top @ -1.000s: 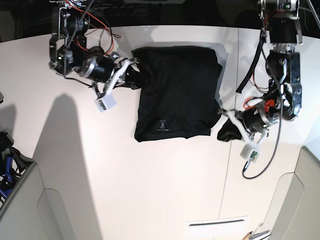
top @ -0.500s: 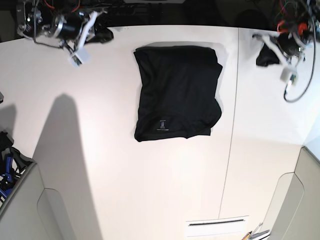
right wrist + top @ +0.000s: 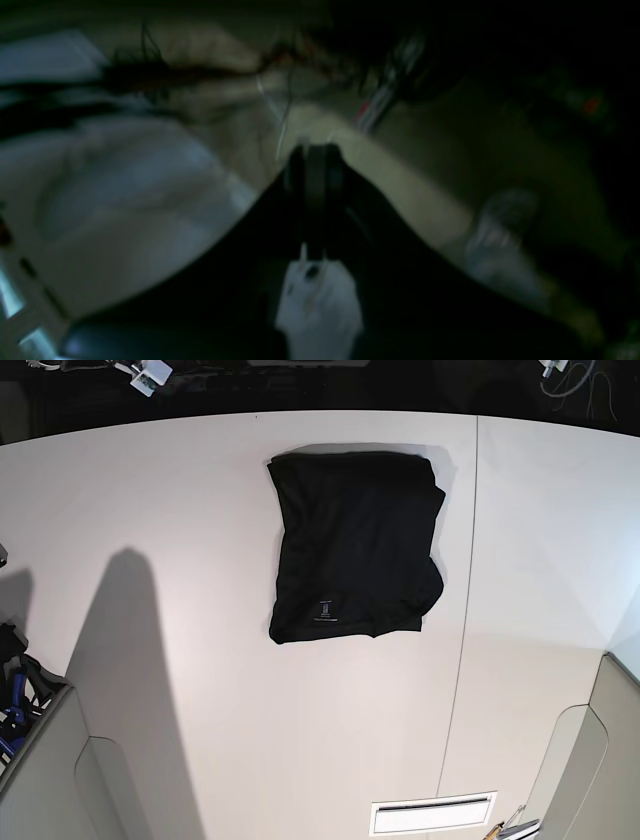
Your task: Fold the T-shirt properly
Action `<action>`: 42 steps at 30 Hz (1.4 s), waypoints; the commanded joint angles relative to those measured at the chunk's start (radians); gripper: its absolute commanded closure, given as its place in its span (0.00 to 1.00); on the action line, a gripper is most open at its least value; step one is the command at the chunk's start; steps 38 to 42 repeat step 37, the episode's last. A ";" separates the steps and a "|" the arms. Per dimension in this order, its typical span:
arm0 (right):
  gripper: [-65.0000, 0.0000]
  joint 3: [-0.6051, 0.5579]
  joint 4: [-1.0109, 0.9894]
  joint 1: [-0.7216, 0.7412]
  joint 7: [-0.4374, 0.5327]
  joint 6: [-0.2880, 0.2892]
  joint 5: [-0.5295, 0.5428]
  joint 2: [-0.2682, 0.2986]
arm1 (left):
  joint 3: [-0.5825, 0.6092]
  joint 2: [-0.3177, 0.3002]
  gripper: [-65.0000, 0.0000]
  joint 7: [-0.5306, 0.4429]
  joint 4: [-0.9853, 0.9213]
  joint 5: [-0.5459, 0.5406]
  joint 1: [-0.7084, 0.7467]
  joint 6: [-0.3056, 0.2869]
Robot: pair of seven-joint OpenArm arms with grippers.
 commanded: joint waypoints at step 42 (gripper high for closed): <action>1.00 -0.692 -1.056 0.459 0.299 -0.001 -0.463 -0.075 | 1.021 -0.027 0.95 -0.515 -1.063 0.293 -0.682 0.262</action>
